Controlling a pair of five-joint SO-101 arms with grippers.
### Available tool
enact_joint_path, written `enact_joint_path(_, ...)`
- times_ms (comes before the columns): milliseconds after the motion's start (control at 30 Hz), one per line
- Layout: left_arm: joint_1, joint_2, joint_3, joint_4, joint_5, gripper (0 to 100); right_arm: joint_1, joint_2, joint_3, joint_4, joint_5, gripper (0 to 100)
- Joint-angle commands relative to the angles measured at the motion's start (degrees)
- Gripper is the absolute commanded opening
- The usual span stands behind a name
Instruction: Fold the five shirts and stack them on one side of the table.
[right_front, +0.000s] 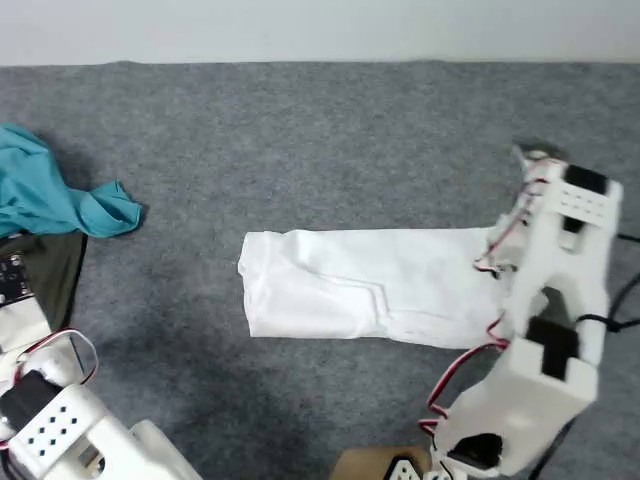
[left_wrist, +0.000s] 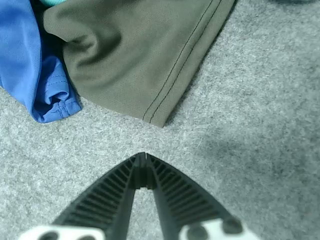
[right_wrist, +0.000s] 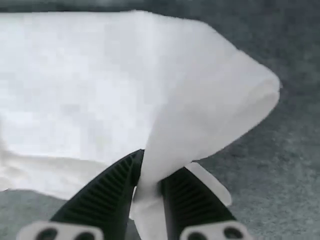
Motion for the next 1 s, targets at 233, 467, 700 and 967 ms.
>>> enact_joint_path(233, 0.4, -1.1, 0.2, 0.1, -0.4, 0, -24.0, -8.0, -3.2, 3.2, -3.0, 1.0)
enact_joint_path(467, 0.1, -1.1, 2.8, 0.3, -0.4, 0, -35.5, -8.0, -5.5, 2.9, -5.2, 1.0)
enact_joint_path(700, 0.1, -1.1, 2.6, 0.1, -0.4, 0, -41.5, -7.2, -6.9, 1.6, -6.3, 1.0)
enact_joint_path(967, 0.1, -1.1, 2.8, 0.0, -0.4, 0, -45.4, 0.7, -10.3, 0.6, -6.4, 1.0)
